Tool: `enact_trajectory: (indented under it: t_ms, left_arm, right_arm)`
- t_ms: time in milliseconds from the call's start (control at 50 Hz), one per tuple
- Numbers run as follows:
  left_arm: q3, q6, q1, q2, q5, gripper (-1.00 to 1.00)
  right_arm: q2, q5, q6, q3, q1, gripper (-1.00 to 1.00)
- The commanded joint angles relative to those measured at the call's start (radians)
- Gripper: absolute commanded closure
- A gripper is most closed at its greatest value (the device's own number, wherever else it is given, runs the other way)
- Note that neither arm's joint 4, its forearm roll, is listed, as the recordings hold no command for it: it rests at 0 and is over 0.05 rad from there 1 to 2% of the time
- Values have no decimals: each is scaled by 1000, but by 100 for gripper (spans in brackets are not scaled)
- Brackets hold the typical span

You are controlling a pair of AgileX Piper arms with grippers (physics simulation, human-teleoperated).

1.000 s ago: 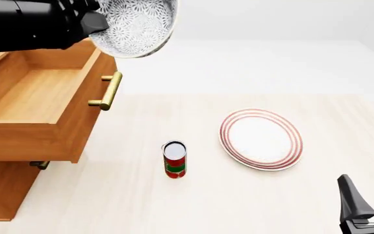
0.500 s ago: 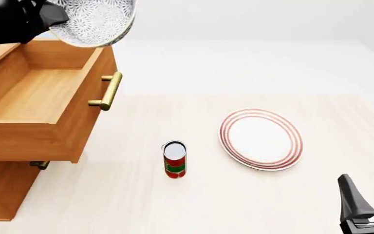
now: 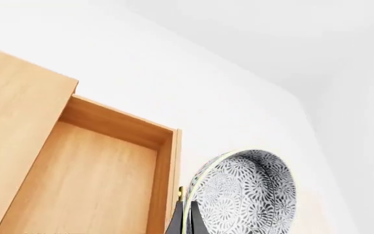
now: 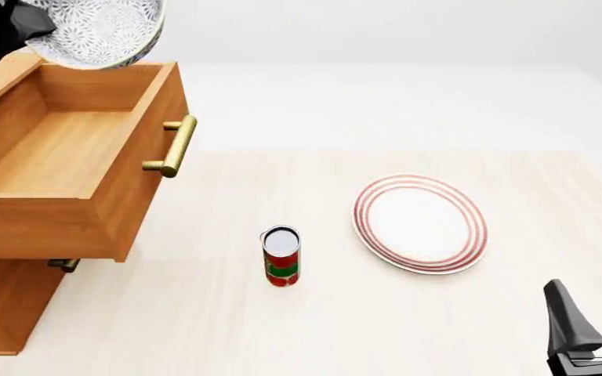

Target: Put the bowl in the top drawer of the cabinet.

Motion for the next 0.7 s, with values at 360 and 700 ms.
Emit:
enact_trajectory:
  t_ms: [360,700]
  left_arm:
    - [-72,57,172,-13,108,100]
    - [-134,51,198,1,182,100]
  right_arm:
    - [0,0,0,0,0,-100]
    - [0,0,0,0,0,-100]
